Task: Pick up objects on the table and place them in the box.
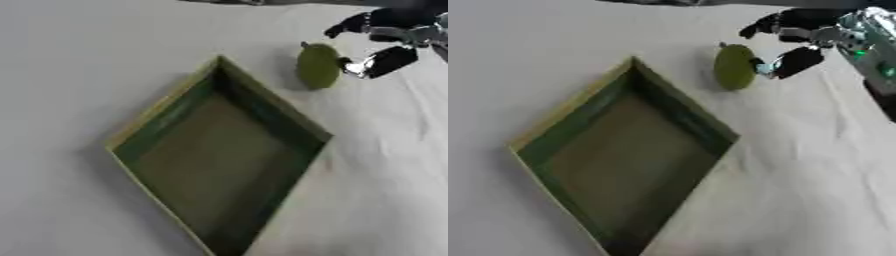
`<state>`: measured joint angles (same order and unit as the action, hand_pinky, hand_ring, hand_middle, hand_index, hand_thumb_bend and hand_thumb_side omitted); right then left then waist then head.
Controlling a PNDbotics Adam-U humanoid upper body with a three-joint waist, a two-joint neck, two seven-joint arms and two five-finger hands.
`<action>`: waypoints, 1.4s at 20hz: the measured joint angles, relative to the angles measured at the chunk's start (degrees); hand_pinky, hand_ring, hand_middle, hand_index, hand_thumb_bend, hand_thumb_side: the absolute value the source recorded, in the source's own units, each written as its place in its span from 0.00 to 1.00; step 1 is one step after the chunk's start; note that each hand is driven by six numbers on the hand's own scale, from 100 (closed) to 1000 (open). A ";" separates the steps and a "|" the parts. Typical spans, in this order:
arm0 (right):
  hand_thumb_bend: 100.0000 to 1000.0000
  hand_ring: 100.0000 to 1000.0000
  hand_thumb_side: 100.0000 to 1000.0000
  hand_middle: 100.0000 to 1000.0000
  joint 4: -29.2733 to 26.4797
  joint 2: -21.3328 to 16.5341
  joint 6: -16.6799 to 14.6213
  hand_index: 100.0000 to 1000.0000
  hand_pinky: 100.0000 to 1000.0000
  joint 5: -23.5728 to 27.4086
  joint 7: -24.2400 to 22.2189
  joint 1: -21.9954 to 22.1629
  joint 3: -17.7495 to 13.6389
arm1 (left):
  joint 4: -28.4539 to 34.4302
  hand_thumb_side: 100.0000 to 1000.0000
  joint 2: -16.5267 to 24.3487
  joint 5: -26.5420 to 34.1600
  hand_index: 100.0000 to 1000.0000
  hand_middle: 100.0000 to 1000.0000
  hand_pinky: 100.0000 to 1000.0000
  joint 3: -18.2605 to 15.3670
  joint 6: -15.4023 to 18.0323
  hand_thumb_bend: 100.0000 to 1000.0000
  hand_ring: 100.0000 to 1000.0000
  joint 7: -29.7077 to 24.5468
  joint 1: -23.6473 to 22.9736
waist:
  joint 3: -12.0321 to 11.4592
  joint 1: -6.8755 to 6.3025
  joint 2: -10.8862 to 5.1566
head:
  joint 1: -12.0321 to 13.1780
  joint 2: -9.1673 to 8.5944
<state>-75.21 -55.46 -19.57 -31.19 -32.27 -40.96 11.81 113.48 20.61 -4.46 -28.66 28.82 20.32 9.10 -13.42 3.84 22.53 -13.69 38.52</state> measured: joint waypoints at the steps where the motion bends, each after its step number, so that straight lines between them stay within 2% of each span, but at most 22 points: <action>1: 0.00 0.99 0.69 0.88 0.34 0.28 -0.29 1.00 0.96 -0.09 -0.20 -0.18 0.18 | 0.00 0.54 0.00 0.02 0.65 0.48 0.70 0.00 -0.02 0.00 0.53 -0.02 0.00 | 0.00 0.01 0.03 | 0.00 0.00; 10: 0.00 0.99 0.78 0.87 3.70 2.15 -1.99 1.00 0.95 -3.23 -1.62 -2.00 1.16 | 0.00 0.54 -0.01 0.38 0.64 0.48 0.70 0.02 -0.08 0.00 0.53 -0.16 0.07 | -0.46 0.05 0.09 | -0.31 0.04; 20: 0.00 0.97 0.78 0.87 9.55 4.14 -3.53 1.00 0.94 -9.22 0.14 -4.15 1.29 | 0.00 0.53 -0.04 0.51 0.64 0.48 0.70 0.30 0.13 0.00 0.53 -0.39 0.43 | -1.20 0.17 0.55 | -0.67 0.16; 22: 0.00 0.97 0.76 0.86 10.39 4.48 -3.95 1.00 0.92 -10.32 0.71 -4.49 1.27 | 0.00 0.53 -0.06 0.54 0.64 0.48 0.70 0.30 0.14 0.00 0.53 -0.40 0.47 | -1.31 0.18 0.73 | -0.81 0.16; 24: 0.00 0.94 0.64 0.83 11.07 4.81 -4.25 1.00 0.87 -11.01 1.23 -4.86 1.22 | 0.00 0.53 -0.07 0.61 0.64 0.48 0.70 0.30 0.14 0.00 0.53 -0.42 0.48 | -1.43 0.21 0.80 | -0.91 0.16; 28: 0.00 0.81 0.42 0.74 12.00 5.22 -4.33 0.97 0.74 -11.14 2.25 -5.19 0.91 | 0.00 0.53 -0.10 0.66 0.64 0.48 0.70 0.30 0.14 0.00 0.53 -0.43 0.50 | -1.48 0.40 0.96 | -1.01 0.16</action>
<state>-63.21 -50.24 -23.91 -42.33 -30.01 -46.16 12.71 113.48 20.51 -3.80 -28.35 28.96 19.88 9.60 -14.90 4.24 23.49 -14.70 38.68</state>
